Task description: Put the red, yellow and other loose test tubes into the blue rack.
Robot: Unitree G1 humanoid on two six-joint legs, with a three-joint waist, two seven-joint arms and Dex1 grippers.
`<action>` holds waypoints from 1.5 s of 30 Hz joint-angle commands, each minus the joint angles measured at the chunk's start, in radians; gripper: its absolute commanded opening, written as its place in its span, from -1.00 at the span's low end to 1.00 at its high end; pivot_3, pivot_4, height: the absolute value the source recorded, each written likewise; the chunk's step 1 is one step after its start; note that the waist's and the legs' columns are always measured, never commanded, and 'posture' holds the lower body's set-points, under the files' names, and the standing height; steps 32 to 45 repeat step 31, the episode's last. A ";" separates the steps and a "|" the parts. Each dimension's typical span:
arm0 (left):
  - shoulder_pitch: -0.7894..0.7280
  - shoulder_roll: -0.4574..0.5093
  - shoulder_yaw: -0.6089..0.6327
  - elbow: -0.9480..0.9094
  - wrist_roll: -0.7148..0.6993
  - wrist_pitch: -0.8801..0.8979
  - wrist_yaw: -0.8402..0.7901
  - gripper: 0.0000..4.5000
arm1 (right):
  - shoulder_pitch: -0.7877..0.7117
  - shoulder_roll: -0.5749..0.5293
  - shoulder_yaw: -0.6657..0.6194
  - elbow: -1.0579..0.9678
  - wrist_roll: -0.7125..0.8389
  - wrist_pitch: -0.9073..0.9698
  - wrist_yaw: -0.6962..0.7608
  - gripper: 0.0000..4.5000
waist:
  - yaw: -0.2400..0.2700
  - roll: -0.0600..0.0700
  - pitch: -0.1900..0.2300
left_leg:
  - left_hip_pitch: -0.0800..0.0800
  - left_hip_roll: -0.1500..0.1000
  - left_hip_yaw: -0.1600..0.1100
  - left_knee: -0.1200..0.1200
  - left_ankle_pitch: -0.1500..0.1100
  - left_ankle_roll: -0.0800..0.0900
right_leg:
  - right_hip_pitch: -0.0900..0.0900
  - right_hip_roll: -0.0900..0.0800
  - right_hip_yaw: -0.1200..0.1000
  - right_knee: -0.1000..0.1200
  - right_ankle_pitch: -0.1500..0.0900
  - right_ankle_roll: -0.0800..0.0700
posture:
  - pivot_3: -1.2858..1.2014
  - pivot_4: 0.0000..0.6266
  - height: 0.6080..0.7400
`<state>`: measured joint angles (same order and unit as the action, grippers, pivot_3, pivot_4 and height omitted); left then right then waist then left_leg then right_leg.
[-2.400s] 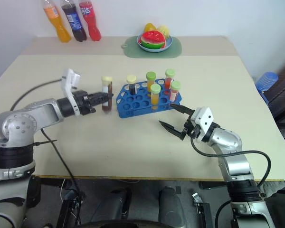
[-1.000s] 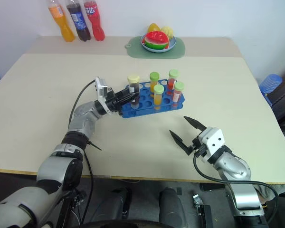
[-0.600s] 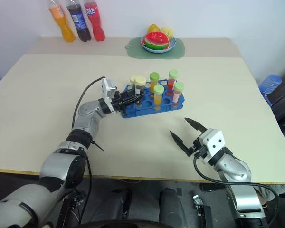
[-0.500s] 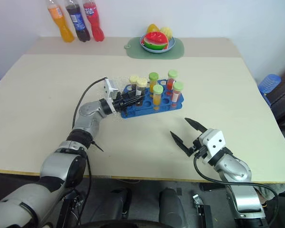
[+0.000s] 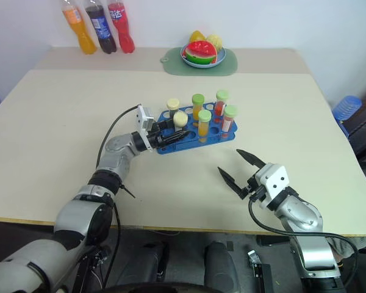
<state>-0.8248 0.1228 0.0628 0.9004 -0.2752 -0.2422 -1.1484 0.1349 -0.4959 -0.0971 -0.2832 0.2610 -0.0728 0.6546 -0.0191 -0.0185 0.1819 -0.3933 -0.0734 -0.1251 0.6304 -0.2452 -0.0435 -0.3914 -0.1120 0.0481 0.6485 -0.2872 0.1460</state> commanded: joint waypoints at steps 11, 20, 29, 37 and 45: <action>0.315 0.152 0.024 -0.551 -0.011 0.109 0.152 0.61 | -0.134 -0.038 -0.049 0.136 0.065 0.002 0.078 0.67 | -0.001 0.001 0.000 | 0.001 0.001 -0.003 0.000 0.000 0.000 | 0.000 0.000 0.001 0.000 0.000 0.000 | 0.03 -0.52 1.00; 0.613 0.262 0.150 -0.788 -0.081 0.178 0.286 0.61 | -0.210 -0.093 -0.104 0.243 0.134 0.052 0.159 0.67 | 0.005 0.001 -0.001 | 0.001 0.001 -0.004 0.000 0.000 0.000 | 0.000 -0.001 0.001 0.000 0.000 0.000 | 0.03 -0.52 1.00; 0.776 0.286 0.192 -0.979 -0.092 0.219 0.421 0.61 | -0.255 -0.125 -0.113 0.284 0.149 0.088 0.206 0.67 | 0.005 0.001 -0.001 | 0.001 0.001 -0.003 -0.001 0.000 0.000 | 0.000 -0.002 0.001 -0.001 0.000 0.000 | 0.03 -0.52 1.00; 0.803 0.300 0.188 -1.016 -0.096 0.246 0.428 0.61 | -0.259 -0.126 -0.108 0.290 0.145 0.092 0.216 0.67 | 0.004 0.001 -0.001 | 0.001 0.001 -0.003 -0.001 0.000 0.000 | 0.000 -0.001 0.001 0.000 0.000 0.000 | 0.03 -0.52 1.00; 0.803 0.300 0.188 -1.016 -0.096 0.246 0.428 0.61 | -0.259 -0.126 -0.108 0.290 0.145 0.092 0.216 0.67 | 0.004 0.001 -0.001 | 0.001 0.001 -0.003 -0.001 0.000 0.000 | 0.000 -0.001 0.001 0.000 0.000 0.000 | 0.03 -0.52 1.00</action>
